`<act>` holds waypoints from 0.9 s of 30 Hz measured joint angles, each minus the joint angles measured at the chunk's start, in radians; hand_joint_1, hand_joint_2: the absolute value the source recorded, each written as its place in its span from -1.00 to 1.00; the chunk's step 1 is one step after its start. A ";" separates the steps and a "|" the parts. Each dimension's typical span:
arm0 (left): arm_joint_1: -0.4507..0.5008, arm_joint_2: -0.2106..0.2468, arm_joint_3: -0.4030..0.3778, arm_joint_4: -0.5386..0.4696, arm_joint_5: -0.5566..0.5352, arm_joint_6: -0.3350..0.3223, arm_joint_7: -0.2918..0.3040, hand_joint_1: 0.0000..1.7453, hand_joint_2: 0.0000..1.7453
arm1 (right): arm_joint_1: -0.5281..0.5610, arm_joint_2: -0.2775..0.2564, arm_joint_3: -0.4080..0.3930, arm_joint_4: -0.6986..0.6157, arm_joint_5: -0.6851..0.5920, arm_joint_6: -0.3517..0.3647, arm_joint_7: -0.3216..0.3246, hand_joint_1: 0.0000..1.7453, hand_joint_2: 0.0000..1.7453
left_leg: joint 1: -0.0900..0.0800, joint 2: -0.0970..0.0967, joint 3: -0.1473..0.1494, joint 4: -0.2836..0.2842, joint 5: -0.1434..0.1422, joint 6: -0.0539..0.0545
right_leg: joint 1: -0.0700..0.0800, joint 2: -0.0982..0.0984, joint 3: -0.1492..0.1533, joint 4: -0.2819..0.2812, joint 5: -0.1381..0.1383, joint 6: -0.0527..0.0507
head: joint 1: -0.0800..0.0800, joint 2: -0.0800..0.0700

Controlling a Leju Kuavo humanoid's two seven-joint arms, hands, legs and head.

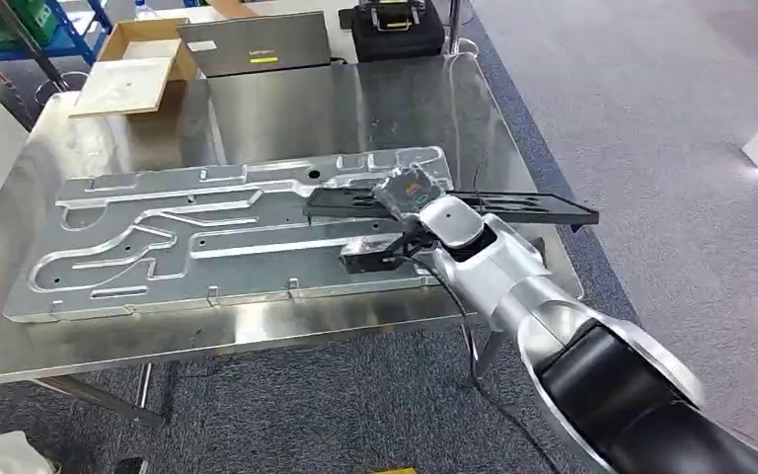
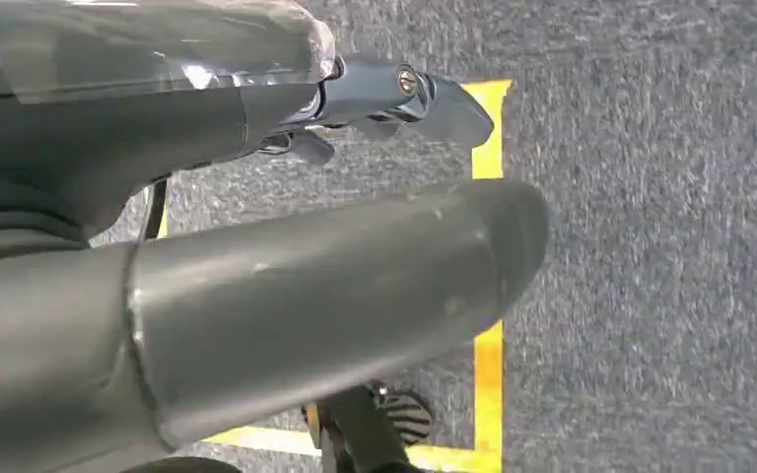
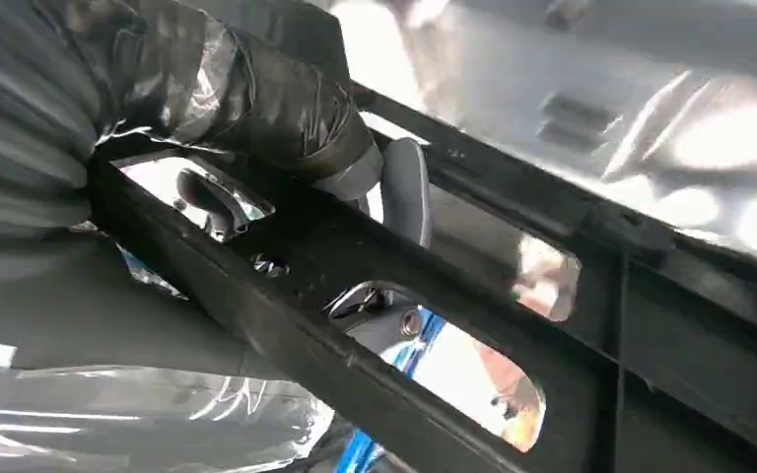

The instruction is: Take the parts from the cabinet and place them on the table.

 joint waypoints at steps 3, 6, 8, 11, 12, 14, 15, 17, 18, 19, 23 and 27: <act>0.001 -0.001 0.000 0.000 0.002 -0.003 -0.011 -1.00 1.00 | 0.005 0.019 0.000 0.013 -0.014 0.003 0.003 -1.00 -1.00 | 0.000 0.000 0.118 -0.246 0.133 0.011 | 0.001 0.002 0.005 0.005 -0.007 0.004 | 0.000 0.000; -0.005 -0.003 -0.002 0.000 0.000 0.000 -0.010 -1.00 1.00 | 0.008 0.031 0.000 0.021 -0.024 0.003 0.001 -1.00 -1.00 | -0.009 -0.003 0.150 -0.305 0.128 0.021 | 0.006 0.004 0.003 0.004 -0.007 0.018 | 0.000 0.000; -0.004 -0.003 -0.005 0.000 -0.003 0.003 -0.006 -1.00 1.00 | 0.010 0.034 0.000 0.026 -0.030 0.002 -0.003 -1.00 -1.00 | -0.011 -0.004 0.149 -0.306 0.129 0.028 | 0.004 0.003 0.007 0.000 -0.005 0.026 | 0.000 0.000; -0.008 -0.008 -0.012 0.000 -0.005 0.009 -0.005 -1.00 1.00 | 0.007 0.034 -0.005 0.030 -0.036 -0.001 -0.008 -1.00 -1.00 | -0.001 -0.001 0.156 -0.320 0.138 0.048 | 0.005 0.002 -0.019 0.064 -0.057 0.041 | 0.000 0.000; -0.009 -0.008 -0.013 0.000 -0.005 0.009 -0.005 -1.00 1.00 | 0.007 0.034 -0.006 0.030 -0.037 -0.001 -0.009 -1.00 -1.00 | -0.001 -0.001 0.156 -0.319 0.138 0.050 | 0.004 0.002 -0.036 0.104 -0.079 0.042 | 0.000 0.000; -0.009 -0.008 -0.013 0.000 -0.005 0.009 -0.005 -1.00 1.00 | 0.007 0.034 -0.006 0.030 -0.037 -0.001 -0.009 -1.00 -1.00 | -0.001 -0.001 0.156 -0.319 0.138 0.050 | 0.004 0.002 -0.036 0.104 -0.079 0.042 | 0.000 0.000; -0.009 -0.008 -0.013 0.000 -0.005 0.009 -0.005 -1.00 1.00 | 0.007 0.034 -0.006 0.030 -0.037 -0.001 -0.009 -1.00 -1.00 | -0.001 -0.001 0.156 -0.319 0.138 0.050 | 0.004 0.002 -0.036 0.104 -0.079 0.042 | 0.000 0.000; -0.009 -0.008 -0.013 0.000 -0.005 0.009 -0.005 -1.00 1.00 | 0.007 0.034 -0.006 0.030 -0.037 -0.001 -0.009 -1.00 -1.00 | -0.001 0.000 0.155 -0.319 0.138 0.050 | 0.004 0.002 -0.043 0.118 -0.086 0.043 | 0.000 0.000; -0.010 -0.008 -0.017 0.000 -0.005 0.009 -0.005 -1.00 -1.00 | 0.010 0.034 -0.007 0.032 -0.039 -0.001 -0.013 -1.00 -1.00 | -0.002 0.000 0.155 -0.319 0.138 0.052 | 0.002 0.002 -0.091 0.220 -0.132 0.046 | 0.000 0.000; -0.010 -0.009 -0.018 0.000 -0.005 0.009 -0.005 -1.00 -1.00 | 0.012 0.034 -0.008 0.035 -0.043 -0.002 -0.016 -1.00 -1.00 | -0.002 0.000 0.155 -0.319 0.137 0.052 | 0.002 0.001 -0.123 0.285 -0.154 0.047 | 0.000 0.000; -0.016 -0.016 -0.026 0.000 -0.006 0.011 0.009 -1.00 -1.00 | 0.017 0.031 -0.050 0.038 -0.099 -0.063 -0.058 -1.00 -1.00 | -0.012 -0.002 0.156 -0.310 0.130 0.042 | 0.013 -0.001 0.010 0.000 -0.006 0.021 | 0.000 0.000; -0.017 -0.018 -0.031 0.000 -0.007 0.014 0.017 -1.00 -1.00 | 0.033 0.022 -0.114 0.003 -0.232 -0.177 -0.184 -1.00 -1.00 | -0.009 -0.002 0.154 -0.306 0.121 0.024 | 0.001 -0.003 0.019 -0.019 0.005 0.008 | 0.000 0.000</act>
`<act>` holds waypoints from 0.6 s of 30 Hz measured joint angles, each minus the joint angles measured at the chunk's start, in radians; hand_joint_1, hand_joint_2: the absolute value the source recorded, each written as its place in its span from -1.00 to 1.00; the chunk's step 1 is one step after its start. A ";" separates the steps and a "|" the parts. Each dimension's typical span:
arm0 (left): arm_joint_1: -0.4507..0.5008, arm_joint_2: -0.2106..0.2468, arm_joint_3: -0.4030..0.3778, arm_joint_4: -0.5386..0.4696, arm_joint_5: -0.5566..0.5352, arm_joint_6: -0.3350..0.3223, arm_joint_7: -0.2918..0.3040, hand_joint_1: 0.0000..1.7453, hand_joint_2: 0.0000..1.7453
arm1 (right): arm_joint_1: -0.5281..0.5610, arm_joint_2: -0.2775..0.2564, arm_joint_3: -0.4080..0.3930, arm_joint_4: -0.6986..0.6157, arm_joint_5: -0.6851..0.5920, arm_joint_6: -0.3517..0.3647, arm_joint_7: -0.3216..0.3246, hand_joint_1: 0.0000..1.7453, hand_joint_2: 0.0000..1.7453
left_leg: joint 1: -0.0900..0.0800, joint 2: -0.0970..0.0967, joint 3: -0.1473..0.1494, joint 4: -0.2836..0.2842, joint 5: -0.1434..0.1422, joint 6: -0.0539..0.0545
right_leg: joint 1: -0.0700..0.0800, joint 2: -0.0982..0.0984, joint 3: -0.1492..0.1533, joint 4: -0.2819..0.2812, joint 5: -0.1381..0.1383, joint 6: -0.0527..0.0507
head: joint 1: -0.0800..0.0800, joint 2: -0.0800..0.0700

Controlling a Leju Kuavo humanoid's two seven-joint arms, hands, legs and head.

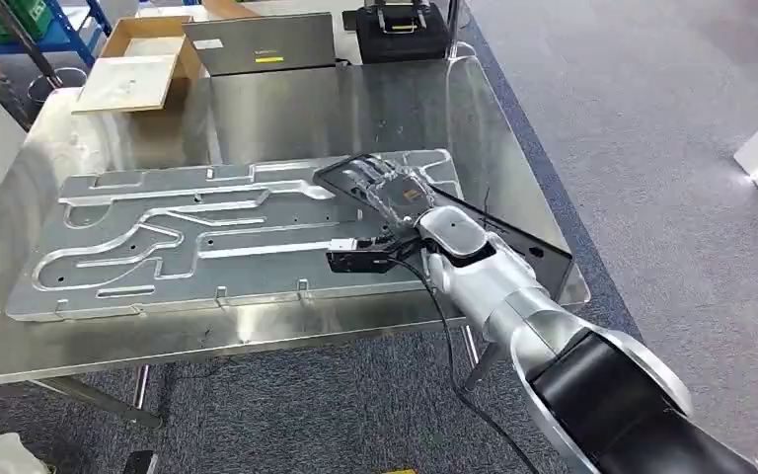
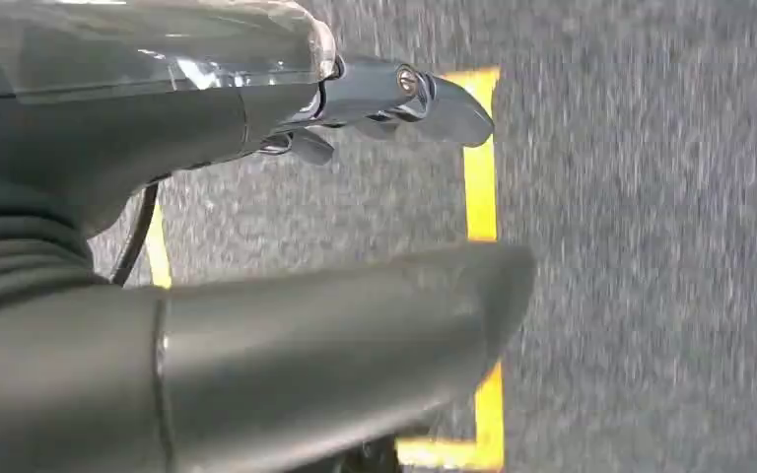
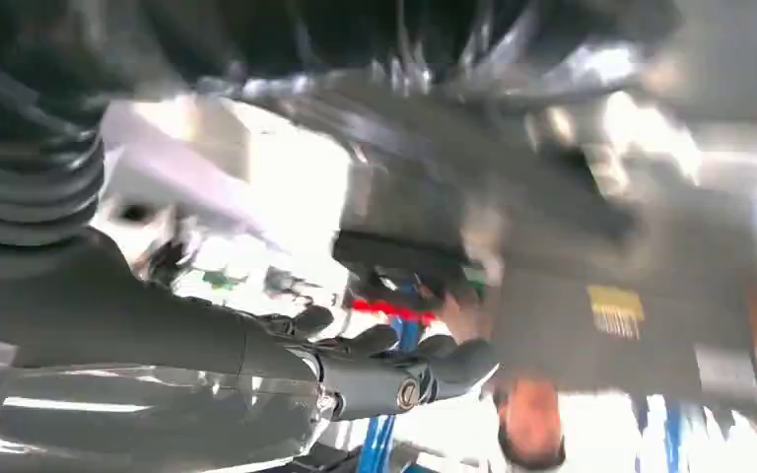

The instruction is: Take the parts from the cabinet and place them on the table.

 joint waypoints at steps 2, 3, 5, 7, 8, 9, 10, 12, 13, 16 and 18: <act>-0.003 -0.003 -0.006 0.000 -0.001 0.003 0.003 -1.00 -1.00 | 0.031 -0.014 -0.057 -0.101 -0.126 -0.093 -0.117 -1.00 -1.00 | 0.003 0.001 -0.047 0.111 -0.070 -0.008 | -0.002 0.001 0.001 -0.005 0.003 -0.008 | 0.000 0.000; -0.004 -0.003 -0.010 0.000 -0.001 0.004 0.004 -1.00 -1.00 | 0.050 -0.025 -0.078 -0.154 -0.155 -0.106 -0.133 -1.00 -1.00 | 0.004 0.001 -0.083 0.191 -0.107 -0.011 | -0.001 0.000 0.002 -0.004 0.002 -0.009 | 0.000 0.000; -0.003 -0.005 -0.016 0.000 0.000 0.005 0.005 -1.00 -1.00 | 0.082 -0.045 -0.107 -0.238 -0.171 -0.100 -0.128 -1.00 -1.00 | 0.005 0.001 -0.138 0.302 -0.139 -0.018 | -0.001 -0.003 0.001 -0.002 0.000 -0.009 | 0.000 0.000; -0.002 -0.005 -0.019 0.000 0.000 0.005 0.006 -1.00 -1.00 | 0.109 -0.065 -0.133 -0.309 -0.177 -0.096 -0.125 -1.00 -1.00 | 0.010 0.002 -0.109 0.235 -0.080 -0.021 | -0.002 -0.002 0.001 0.003 -0.003 -0.006 | 0.000 0.000; -0.003 -0.005 -0.020 0.000 0.000 0.006 0.005 -1.00 -1.00 | 0.118 -0.072 -0.142 -0.341 -0.178 -0.102 -0.127 -1.00 -1.00 | 0.013 0.002 -0.064 0.145 -0.031 -0.022 | -0.004 0.000 0.000 0.009 -0.006 -0.001 | 0.000 0.000; -0.005 -0.005 -0.021 0.000 0.001 0.006 0.005 -1.00 -1.00 | 0.130 -0.079 -0.149 -0.379 -0.180 -0.125 -0.140 -1.00 -1.00 | 0.015 0.003 -0.018 0.055 0.010 -0.022 | -0.007 0.001 0.000 0.017 -0.012 0.005 | 0.000 0.000; -0.007 -0.006 -0.022 0.000 0.002 0.005 0.003 -1.00 -1.00 | 0.145 -0.088 -0.158 -0.418 -0.182 -0.152 -0.151 -1.00 -1.00 | 0.014 0.002 0.004 0.017 -0.009 -0.021 | -0.004 0.003 -0.003 0.021 -0.016 0.012 | 0.000 0.000; -0.007 -0.009 -0.026 0.000 0.011 0.005 -0.005 -1.00 -1.00 | 0.200 -0.133 -0.177 -0.554 -0.192 -0.195 -0.156 -1.00 -1.00 | 0.008 -0.004 0.002 0.010 -0.003 -0.004 | 0.001 0.001 -0.007 0.024 -0.014 0.023 | 0.000 0.000; -0.003 -0.009 -0.027 0.000 0.016 0.005 -0.012 -1.00 -1.00 | 0.239 -0.158 -0.187 -0.650 -0.192 -0.207 -0.156 -1.00 -1.00 | 0.008 -0.007 0.003 0.011 -0.004 0.002 | 0.003 0.000 -0.004 0.021 -0.014 0.027 | 0.000 0.000; 0.008 -0.010 -0.027 0.000 0.044 0.002 -0.041 -1.00 -1.00 | 0.362 -0.239 -0.226 -0.893 -0.182 -0.257 -0.173 -1.00 -1.00 | 0.012 -0.007 0.007 0.002 0.003 0.025 | -0.003 -0.001 -0.011 0.049 -0.045 0.043 | 0.001 0.000; 0.024 -0.010 -0.024 0.000 0.074 -0.005 -0.074 -1.00 -1.00 | 0.499 -0.294 -0.280 -1.099 -0.178 -0.319 -0.222 -1.00 -1.00 | 0.011 -0.009 0.007 0.002 0.000 0.037 | -0.004 0.000 -0.073 0.186 -0.125 0.052 | 0.001 0.000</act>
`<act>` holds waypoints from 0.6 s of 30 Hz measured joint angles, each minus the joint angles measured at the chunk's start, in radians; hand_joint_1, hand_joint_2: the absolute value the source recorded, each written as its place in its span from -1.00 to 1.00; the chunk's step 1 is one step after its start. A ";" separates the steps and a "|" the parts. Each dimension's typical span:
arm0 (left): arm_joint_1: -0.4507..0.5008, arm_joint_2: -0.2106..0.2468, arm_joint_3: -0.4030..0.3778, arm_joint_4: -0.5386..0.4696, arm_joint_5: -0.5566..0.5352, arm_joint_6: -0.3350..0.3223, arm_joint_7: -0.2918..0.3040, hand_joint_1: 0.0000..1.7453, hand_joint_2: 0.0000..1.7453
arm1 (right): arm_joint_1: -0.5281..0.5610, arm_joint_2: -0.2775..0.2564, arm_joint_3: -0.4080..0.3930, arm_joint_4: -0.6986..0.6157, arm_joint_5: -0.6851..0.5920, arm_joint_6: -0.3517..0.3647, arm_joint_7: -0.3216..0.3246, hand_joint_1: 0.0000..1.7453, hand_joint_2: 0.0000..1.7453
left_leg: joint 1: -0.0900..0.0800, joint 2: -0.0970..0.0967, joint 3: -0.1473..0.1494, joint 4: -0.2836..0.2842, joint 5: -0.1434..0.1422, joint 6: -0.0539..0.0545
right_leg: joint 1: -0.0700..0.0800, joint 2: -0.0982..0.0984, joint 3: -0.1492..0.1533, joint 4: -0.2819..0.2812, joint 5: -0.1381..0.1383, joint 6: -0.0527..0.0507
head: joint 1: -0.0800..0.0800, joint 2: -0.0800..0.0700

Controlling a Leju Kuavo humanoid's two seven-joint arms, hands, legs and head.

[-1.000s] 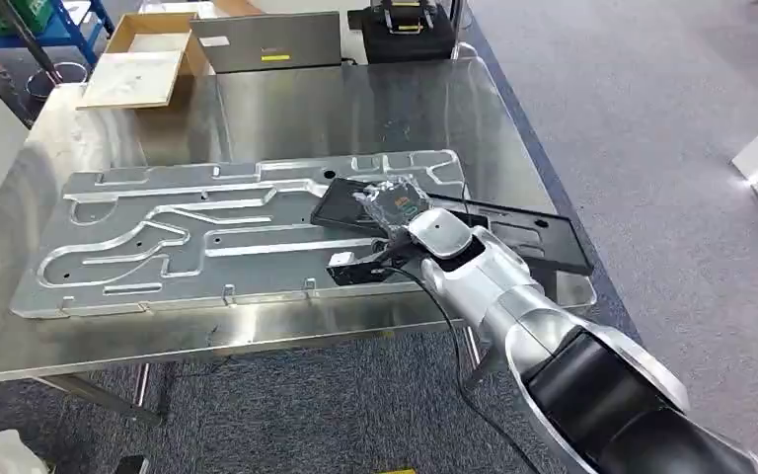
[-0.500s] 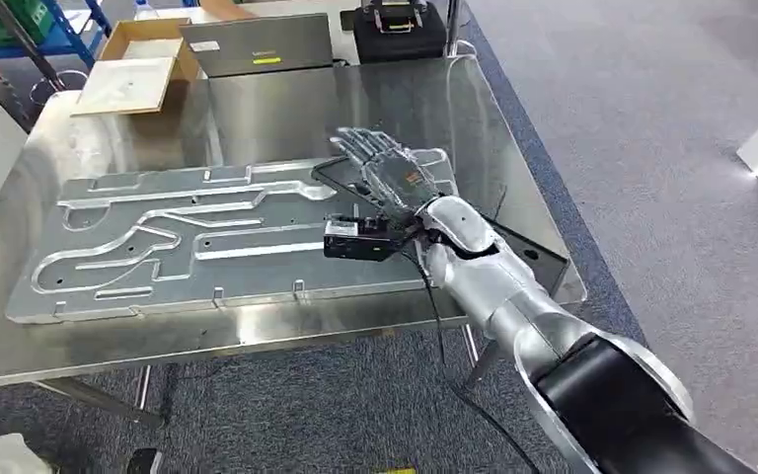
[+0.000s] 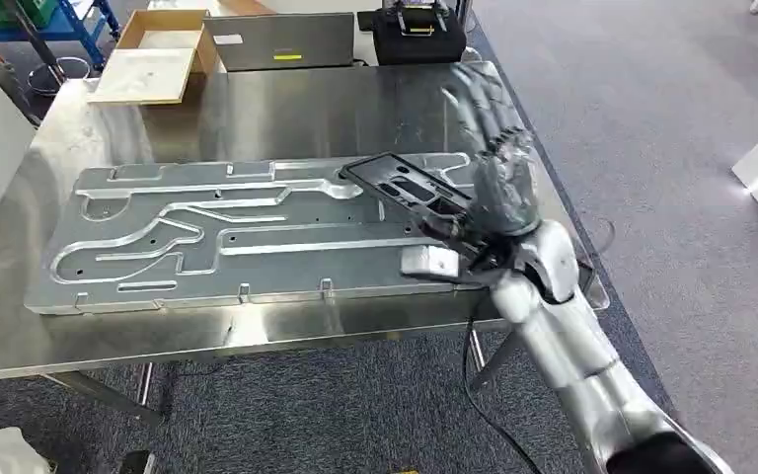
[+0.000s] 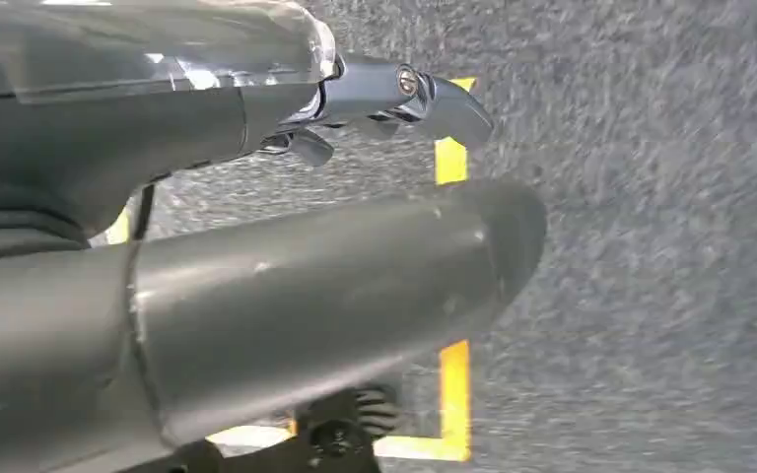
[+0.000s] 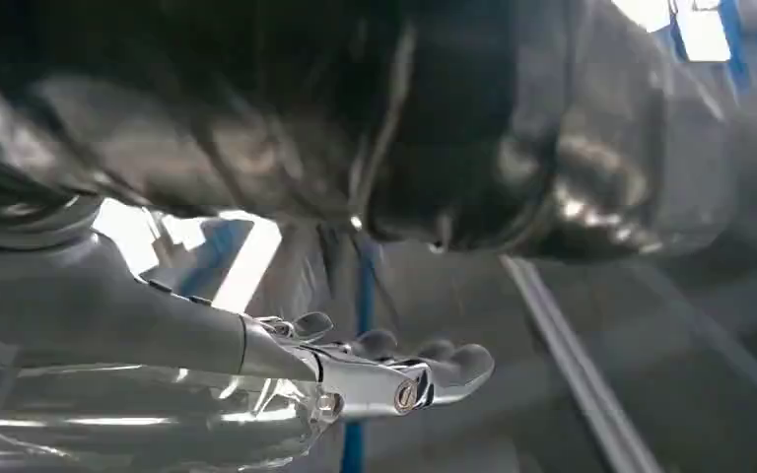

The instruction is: Take the parts from the cabinet and place them on the table.

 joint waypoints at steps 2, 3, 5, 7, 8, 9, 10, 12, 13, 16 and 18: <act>0.022 0.000 0.010 0.000 0.021 -0.002 -0.029 -1.00 -1.00 | 0.168 -0.036 -0.067 -0.186 0.007 -0.020 -0.069 -1.00 -1.00 | -0.004 -0.002 0.000 0.000 -0.004 0.006 | 0.000 0.000 -0.069 0.138 -0.050 0.002 | 0.000 0.000; 0.033 0.001 0.014 0.000 0.027 -0.002 -0.038 -1.00 -1.00 | 0.245 -0.043 -0.101 -0.260 0.004 -0.021 -0.117 -1.00 -1.00 | -0.005 -0.002 0.002 0.000 -0.005 0.006 | 0.000 0.000 -0.074 0.142 -0.039 0.000 | 0.000 0.000; 0.049 0.000 0.024 0.000 0.040 -0.002 -0.050 -1.00 -1.00 | 0.408 -0.040 -0.190 -0.406 -0.006 -0.024 -0.225 -1.00 -1.00 | -0.010 -0.007 0.006 0.000 -0.010 0.006 | 0.003 0.000 -0.014 0.021 0.034 -0.011 | 0.000 0.000; 0.059 -0.002 0.033 0.000 0.043 -0.001 -0.057 -1.00 -1.00 | 0.519 -0.033 -0.272 -0.530 -0.019 -0.024 -0.231 -1.00 -1.00 | -0.013 -0.006 0.012 0.000 -0.015 0.004 | 0.013 -0.002 0.079 -0.165 0.091 -0.034 | 0.000 0.000; 0.060 -0.004 0.035 0.000 0.044 -0.001 -0.057 -1.00 -1.00 | 0.557 -0.033 -0.298 -0.574 -0.021 -0.024 -0.232 -1.00 -1.00 | -0.021 -0.006 0.013 0.001 -0.019 -0.002 | 0.017 -0.005 0.082 -0.165 0.093 -0.038 | -0.001 0.000; 0.060 -0.003 0.039 0.000 0.045 -0.001 -0.058 -1.00 -1.00 | 0.586 -0.033 -0.322 -0.618 -0.022 -0.024 -0.232 -1.00 -1.00 | -0.017 -0.004 0.014 0.000 -0.021 -0.007 | 0.018 -0.004 0.083 -0.169 0.095 -0.037 | 0.000 0.000; 0.061 -0.003 0.040 0.000 0.045 0.000 -0.058 -1.00 -1.00 | 0.603 -0.032 -0.338 -0.642 -0.023 -0.024 -0.233 -1.00 -1.00 | -0.015 -0.002 0.017 0.000 -0.019 -0.012 | 0.020 -0.001 0.082 -0.167 0.096 -0.038 | 0.000 0.000; 0.058 -0.003 0.042 0.000 0.052 0.006 -0.055 -1.00 -1.00 | 0.657 -0.021 -0.373 -0.687 -0.021 -0.023 -0.233 -1.00 -1.00 | -0.022 -0.002 0.025 -0.004 -0.014 -0.023 | 0.011 -0.002 0.087 -0.180 0.106 -0.047 | -0.001 0.000; 0.057 -0.003 0.047 0.000 0.057 0.011 -0.048 -1.00 -1.00 | 0.697 0.000 -0.402 -0.713 -0.023 -0.023 -0.233 -1.00 -1.00 | -0.019 -0.001 0.021 0.009 -0.037 -0.025 | 0.006 -0.009 0.096 -0.191 0.113 -0.047 | 0.000 0.000; 0.061 -0.005 0.061 0.001 0.073 0.028 -0.039 -1.00 -1.00 | 0.828 0.062 -0.498 -0.752 -0.062 -0.023 -0.233 -1.00 -1.00 | -0.013 0.007 -0.045 0.198 -0.173 -0.041 | 0.004 -0.018 0.087 -0.194 0.119 -0.055 | -0.001 0.000; 0.066 -0.005 0.070 0.001 0.074 0.029 -0.039 -1.00 -1.00 | 0.893 0.100 -0.561 -0.754 -0.099 -0.023 -0.233 -1.00 -1.00 | -0.011 0.008 -0.069 0.288 -0.207 -0.047 | 0.004 -0.018 0.074 -0.186 0.123 -0.054 | -0.001 0.000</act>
